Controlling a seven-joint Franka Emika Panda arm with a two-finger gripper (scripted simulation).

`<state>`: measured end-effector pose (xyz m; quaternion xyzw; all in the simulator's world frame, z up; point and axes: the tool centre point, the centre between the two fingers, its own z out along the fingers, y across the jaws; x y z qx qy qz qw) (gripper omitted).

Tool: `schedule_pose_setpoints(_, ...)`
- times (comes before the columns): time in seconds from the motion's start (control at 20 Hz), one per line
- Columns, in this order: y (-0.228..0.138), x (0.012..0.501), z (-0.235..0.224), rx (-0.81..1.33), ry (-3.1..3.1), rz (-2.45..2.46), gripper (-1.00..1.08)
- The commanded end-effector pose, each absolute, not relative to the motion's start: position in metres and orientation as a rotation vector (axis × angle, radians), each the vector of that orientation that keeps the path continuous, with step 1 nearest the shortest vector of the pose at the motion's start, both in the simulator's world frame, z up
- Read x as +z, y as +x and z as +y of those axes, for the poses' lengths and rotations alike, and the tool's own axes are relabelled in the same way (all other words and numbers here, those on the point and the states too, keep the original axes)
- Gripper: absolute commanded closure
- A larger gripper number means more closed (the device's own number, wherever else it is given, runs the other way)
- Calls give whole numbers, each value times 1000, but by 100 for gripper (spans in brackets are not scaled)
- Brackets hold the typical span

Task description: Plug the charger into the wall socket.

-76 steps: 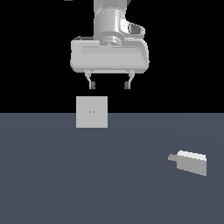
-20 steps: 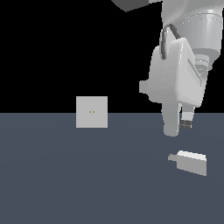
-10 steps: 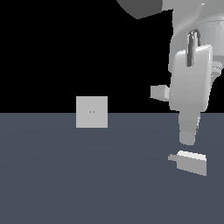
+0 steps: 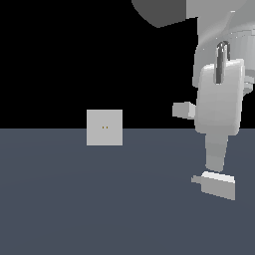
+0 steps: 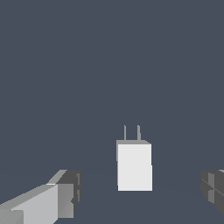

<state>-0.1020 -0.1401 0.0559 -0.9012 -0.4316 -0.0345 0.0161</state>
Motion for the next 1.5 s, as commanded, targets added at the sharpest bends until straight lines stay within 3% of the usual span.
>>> schedule_pose_setpoints(0.0,-103,48,-140,-106,-2802,-1342,-92)
schedule_pose_setpoints(0.6,-102,12,-140,-106,-2800,-1346,-92)
schedule_pose_setpoints(0.65,-102,12,-140,-106,-2800,-1346,108)
schedule_pose_setpoints(1.45,-103,14,-136,-107,-2814,-1320,108)
